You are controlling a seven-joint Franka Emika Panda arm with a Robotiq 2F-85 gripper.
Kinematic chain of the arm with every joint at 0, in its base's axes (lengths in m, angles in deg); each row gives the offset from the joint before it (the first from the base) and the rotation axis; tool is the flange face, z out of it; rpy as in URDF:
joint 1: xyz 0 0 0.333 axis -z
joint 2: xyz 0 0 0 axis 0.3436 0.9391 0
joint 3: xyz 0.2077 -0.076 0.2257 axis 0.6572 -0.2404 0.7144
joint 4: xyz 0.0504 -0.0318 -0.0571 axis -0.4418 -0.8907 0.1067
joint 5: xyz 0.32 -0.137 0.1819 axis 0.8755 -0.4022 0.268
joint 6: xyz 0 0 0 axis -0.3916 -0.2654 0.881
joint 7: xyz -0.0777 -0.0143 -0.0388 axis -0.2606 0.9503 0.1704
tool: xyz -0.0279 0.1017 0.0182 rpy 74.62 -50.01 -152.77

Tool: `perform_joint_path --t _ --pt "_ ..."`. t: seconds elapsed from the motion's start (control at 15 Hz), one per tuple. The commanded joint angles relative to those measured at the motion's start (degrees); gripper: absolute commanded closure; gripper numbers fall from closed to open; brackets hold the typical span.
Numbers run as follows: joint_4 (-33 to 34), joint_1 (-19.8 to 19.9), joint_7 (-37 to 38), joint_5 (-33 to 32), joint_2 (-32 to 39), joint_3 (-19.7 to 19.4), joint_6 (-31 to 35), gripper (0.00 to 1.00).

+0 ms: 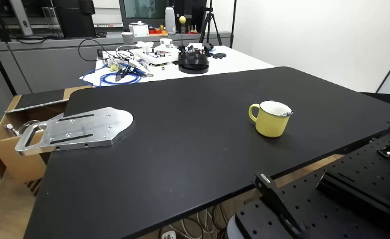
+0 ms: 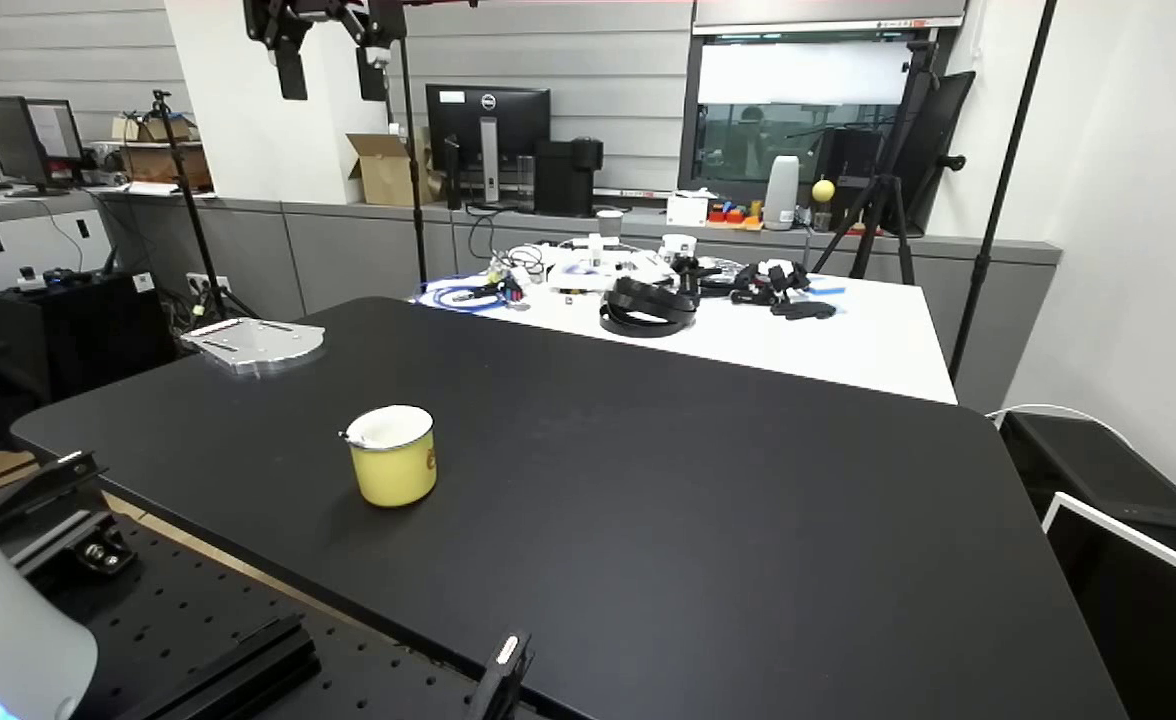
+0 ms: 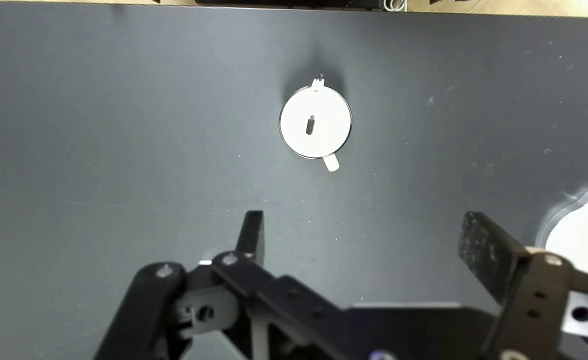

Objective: Pick the pen from the cup and put it on the table

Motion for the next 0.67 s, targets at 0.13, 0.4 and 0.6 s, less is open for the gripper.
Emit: perform_joint_path --t 0.13,0.4,0.6 --pt "0.11 -0.13 0.05 -0.08 0.02 -0.13 -0.13 0.0" --pt "0.11 -0.13 0.05 -0.08 0.02 -0.13 -0.13 0.0" --pt "-0.18 -0.26 -0.66 0.08 0.33 -0.41 1.24 0.0"
